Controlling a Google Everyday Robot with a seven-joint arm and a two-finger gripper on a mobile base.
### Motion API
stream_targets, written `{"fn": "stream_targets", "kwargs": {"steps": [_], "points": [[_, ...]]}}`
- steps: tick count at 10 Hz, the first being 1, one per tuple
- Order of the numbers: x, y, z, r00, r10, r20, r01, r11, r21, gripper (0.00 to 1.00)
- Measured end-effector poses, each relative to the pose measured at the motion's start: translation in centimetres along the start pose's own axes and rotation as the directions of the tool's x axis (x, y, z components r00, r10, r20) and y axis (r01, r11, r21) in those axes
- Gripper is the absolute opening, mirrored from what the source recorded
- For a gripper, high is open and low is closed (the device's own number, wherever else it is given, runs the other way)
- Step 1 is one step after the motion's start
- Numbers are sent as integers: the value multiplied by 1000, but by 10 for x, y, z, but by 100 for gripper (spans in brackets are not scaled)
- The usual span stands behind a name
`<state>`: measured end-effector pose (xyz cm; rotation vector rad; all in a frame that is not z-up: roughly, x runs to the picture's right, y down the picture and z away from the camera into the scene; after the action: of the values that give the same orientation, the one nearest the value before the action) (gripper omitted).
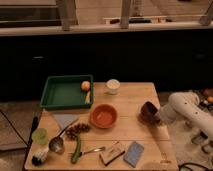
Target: Stack bowls on top of each other
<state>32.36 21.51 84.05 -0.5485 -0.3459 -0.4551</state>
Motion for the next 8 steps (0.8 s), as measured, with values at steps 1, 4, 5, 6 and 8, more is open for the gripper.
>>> {"fn": "stream_targets", "kwargs": {"steps": [1,4,5,6,8], "points": [[0,0,0,1000,0,0,0,1000,0,0],[0,0,0,1000,0,0,0,1000,0,0],[0,0,0,1000,0,0,0,1000,0,0],[0,0,0,1000,0,0,0,1000,0,1],[0,0,0,1000,0,0,0,1000,0,16]]}}
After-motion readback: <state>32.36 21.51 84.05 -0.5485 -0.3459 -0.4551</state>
